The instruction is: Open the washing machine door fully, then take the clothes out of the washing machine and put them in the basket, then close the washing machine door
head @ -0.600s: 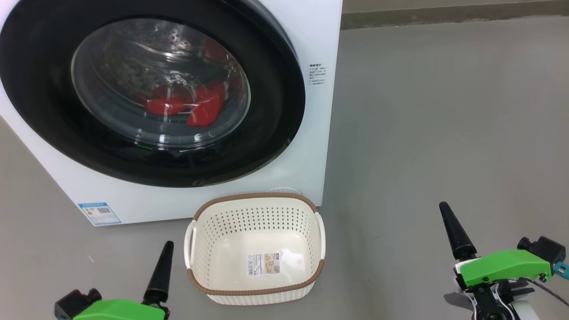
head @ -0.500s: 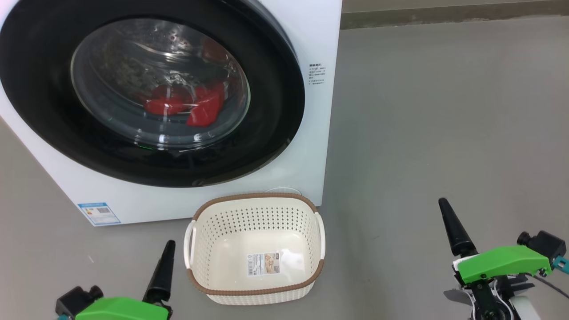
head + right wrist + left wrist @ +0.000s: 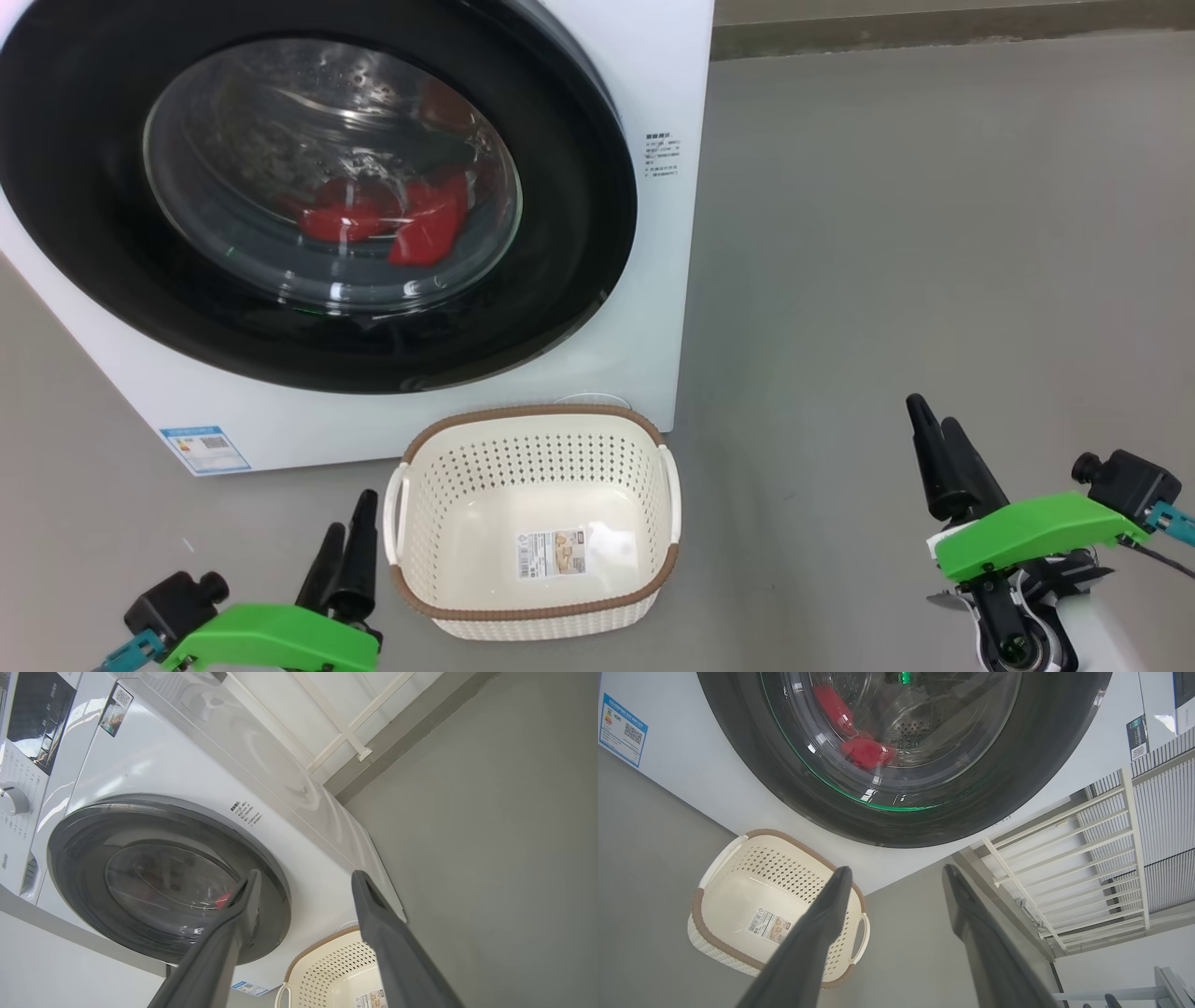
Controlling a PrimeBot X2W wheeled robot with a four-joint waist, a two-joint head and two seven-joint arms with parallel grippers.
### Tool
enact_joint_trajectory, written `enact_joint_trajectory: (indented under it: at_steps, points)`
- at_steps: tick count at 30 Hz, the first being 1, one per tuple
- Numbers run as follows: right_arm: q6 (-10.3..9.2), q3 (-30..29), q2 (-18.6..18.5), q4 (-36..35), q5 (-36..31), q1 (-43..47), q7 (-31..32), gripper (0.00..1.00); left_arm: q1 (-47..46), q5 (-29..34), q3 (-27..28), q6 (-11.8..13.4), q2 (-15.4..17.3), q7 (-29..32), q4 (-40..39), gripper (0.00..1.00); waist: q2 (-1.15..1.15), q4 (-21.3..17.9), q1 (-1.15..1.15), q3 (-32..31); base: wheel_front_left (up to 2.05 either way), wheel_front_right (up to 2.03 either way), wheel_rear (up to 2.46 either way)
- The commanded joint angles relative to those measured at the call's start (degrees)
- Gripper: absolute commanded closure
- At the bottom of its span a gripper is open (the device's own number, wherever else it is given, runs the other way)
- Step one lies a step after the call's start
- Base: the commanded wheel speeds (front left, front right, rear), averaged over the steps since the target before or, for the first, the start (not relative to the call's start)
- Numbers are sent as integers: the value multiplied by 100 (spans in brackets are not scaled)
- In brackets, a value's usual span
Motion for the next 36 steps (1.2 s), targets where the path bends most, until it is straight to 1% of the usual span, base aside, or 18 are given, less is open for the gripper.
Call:
enact_joint_trajectory:
  at_steps: [1,18,19,36]
  points:
    - [27,89,-63,-139,-186,-330,-92,0,-312,186,57,22,80,-81,-103,0,0,-1,-1,-1,0,0,0]
    - [34,418,-69,23,-1199,-617,-369,0,-511,1370,20,113,73,-359,-109,0,0,-8,-1,-13,0,0,0]
    - [34,418,-69,23,-1199,-617,-369,0,-511,1370,20,113,73,-359,-109,0,0,-8,-1,-13,0,0,0]
    - [40,622,-75,198,-2172,-883,-646,0,-722,2534,-61,257,72,-637,-113,0,0,-15,-1,-21,0,0,0]
